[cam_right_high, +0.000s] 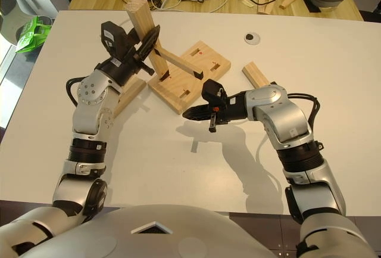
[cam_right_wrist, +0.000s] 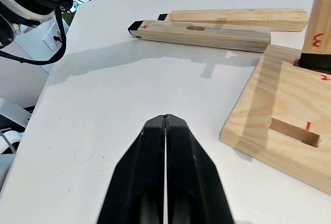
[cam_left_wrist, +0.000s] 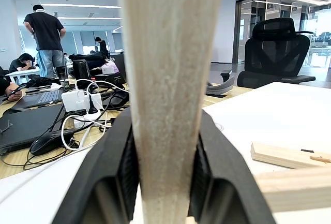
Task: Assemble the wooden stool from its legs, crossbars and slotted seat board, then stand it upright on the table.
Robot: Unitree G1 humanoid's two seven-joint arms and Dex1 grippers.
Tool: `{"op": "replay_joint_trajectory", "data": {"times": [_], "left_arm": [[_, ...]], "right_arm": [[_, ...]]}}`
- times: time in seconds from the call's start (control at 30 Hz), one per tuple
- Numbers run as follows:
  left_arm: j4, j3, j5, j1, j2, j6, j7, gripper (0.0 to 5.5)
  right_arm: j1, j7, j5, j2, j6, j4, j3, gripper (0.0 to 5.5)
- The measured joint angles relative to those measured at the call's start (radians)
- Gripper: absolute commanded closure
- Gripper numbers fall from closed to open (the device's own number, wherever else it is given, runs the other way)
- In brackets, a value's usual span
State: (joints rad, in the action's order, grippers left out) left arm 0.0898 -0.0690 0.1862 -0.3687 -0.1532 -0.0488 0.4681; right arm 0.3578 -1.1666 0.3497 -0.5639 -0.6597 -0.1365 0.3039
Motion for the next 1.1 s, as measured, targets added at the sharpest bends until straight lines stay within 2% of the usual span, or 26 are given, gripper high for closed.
{"op": "replay_joint_trajectory", "data": {"times": [0.23, 0.6, 1.1], "left_arm": [[-0.004, 0.009, 0.013, 0.01, -0.042, 0.021, 0.05, 4.47], [-0.042, 0.029, 0.044, 0.028, -0.045, 0.021, 0.065, 4.47], [-0.029, -0.019, 0.043, 0.031, -0.043, 0.008, 0.11, 4.47]], "right_arm": [[0.0, 0.0, 0.017, -0.001, 0.0, 0.0, 0.0, 5.5], [0.0, 0.003, 0.018, -0.001, 0.007, 0.009, 0.0, 5.5], [-0.003, 0.024, 0.018, 0.005, 0.012, 0.015, 0.006, 5.5]]}}
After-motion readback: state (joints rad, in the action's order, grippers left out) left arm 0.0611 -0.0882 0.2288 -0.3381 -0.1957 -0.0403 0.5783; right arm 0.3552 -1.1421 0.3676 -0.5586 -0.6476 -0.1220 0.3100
